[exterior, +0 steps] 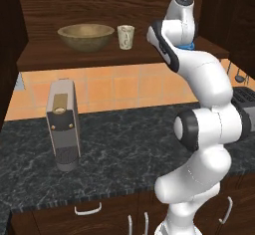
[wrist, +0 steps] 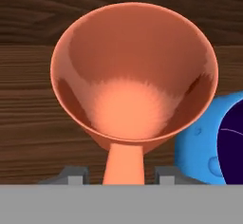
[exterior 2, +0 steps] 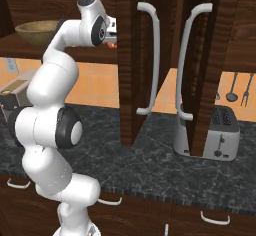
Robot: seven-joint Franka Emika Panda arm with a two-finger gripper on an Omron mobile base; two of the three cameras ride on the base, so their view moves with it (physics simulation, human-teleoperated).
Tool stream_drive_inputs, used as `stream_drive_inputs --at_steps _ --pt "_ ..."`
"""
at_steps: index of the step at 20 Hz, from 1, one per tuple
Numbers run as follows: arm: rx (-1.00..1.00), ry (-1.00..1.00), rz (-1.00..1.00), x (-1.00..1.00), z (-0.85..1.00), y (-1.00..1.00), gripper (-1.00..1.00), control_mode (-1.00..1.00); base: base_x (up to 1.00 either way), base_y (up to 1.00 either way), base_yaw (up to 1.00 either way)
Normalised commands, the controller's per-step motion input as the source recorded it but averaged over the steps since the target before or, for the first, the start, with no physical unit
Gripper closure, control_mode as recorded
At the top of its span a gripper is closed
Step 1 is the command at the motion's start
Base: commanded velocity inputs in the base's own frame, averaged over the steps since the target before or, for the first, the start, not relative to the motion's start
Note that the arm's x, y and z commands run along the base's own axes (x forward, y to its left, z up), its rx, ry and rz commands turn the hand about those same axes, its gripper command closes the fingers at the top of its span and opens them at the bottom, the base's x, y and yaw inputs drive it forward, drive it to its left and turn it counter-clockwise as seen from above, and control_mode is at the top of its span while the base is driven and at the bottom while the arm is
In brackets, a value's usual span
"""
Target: Gather all objects into one cabinet and sort the glasses and bowls to opposite sides.
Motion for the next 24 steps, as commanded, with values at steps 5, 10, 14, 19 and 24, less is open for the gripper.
stream_drive_inputs --at_steps 5,10,14,19,24 --pt "0.03 0.01 0.00 0.05 -0.21 0.00 -1.00 -1.00 0.00 0.00 0.00" --pt "0.03 0.01 0.00 0.22 -0.07 0.00 -1.00 -1.00 0.00 0.00 0.00" --pt "0.00 0.00 0.00 0.51 0.32 -0.06 -1.00 -1.00 0.00 0.00 0.00" --pt "0.00 -0.06 0.00 0.23 0.53 -0.03 -1.00 -1.00 0.00 0.00 0.00" --pt "-0.01 -0.21 0.00 -0.25 0.47 -0.02 -1.00 -1.00 0.00 0.00 0.00"
